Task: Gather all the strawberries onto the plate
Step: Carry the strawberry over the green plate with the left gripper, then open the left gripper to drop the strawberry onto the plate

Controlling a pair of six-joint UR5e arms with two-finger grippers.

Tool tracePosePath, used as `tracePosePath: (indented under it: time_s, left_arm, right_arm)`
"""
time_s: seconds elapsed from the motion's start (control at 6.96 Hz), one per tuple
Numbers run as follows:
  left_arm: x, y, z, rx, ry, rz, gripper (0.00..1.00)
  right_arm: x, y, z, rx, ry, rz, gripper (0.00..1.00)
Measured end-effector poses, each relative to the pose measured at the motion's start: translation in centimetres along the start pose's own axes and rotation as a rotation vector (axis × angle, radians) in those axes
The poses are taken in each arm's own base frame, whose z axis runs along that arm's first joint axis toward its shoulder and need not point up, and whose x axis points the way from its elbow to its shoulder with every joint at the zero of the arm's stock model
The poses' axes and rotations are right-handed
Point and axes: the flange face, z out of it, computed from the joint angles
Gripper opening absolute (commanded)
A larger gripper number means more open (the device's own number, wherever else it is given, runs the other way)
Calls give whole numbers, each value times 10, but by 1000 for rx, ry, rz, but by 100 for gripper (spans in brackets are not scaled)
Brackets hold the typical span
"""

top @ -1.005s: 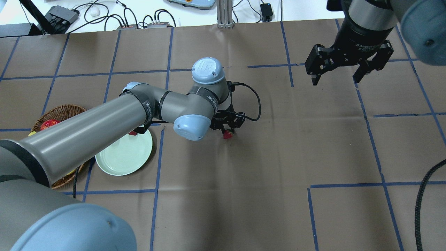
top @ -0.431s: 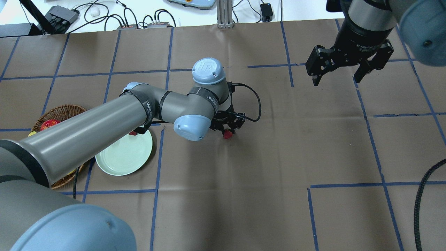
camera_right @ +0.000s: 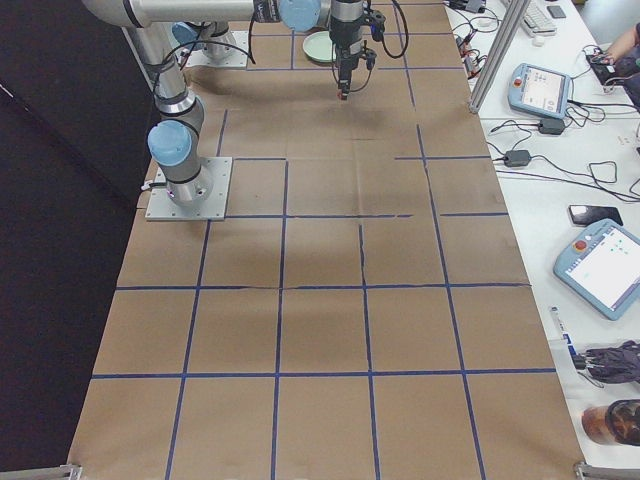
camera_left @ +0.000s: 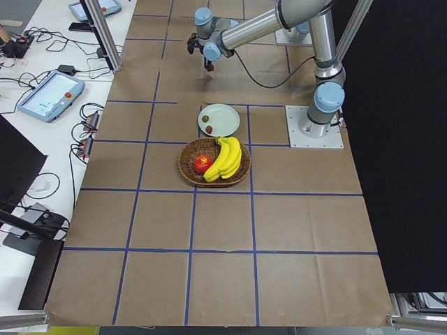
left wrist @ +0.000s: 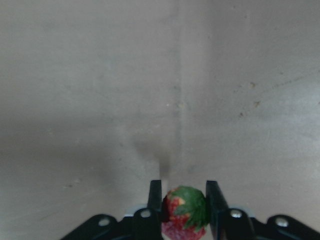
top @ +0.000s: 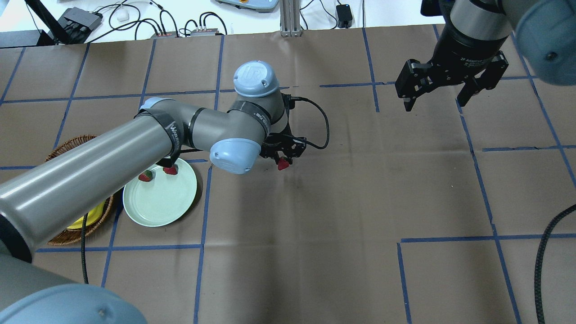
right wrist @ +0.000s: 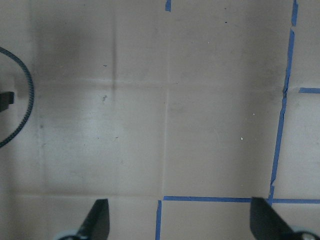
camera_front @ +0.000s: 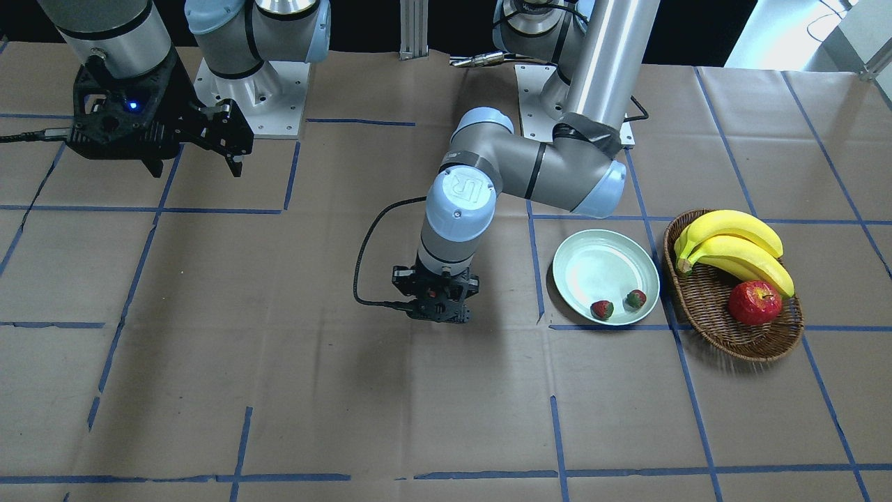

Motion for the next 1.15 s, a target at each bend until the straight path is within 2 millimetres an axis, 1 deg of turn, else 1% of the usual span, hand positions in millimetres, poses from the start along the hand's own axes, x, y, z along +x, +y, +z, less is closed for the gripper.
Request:
tracePosePath:
  time_s: [0.14,0.29,0.43,0.57,0.72,0.86,1.01,1.15]
  left_arm:
    - [-46,1,-27,-22,-67,55,0]
    - [-95,10,-45,-54,-122,98,0]
    - [-145,25,-48,-92,-164,133,1]
    - [-191,41,-40,-126,-177,152,6]
    - [-225,56,-29,-152,-172,151,34]
    - [-247,67,-18,-165,-164,147,63]
    - [-257,73,-10,-167,-161,143,86]
    - [-260,76,-7,-163,-162,138,91]
  right_arm:
    - [0,0,0,-1,-1,0,100]
    - [0,0,1,-1,-2,0,100]
    - [0,0,1,-1,-2,0,100]
    - [0,0,1,-1,-2,0,100]
    - [0,0,1,-1,-3,0,100]
    - [0,0,0,0,-4,0,100]
    - [0,0,0,0,-6,1,100]
    - [-1,0,0,0,-7,1,100]
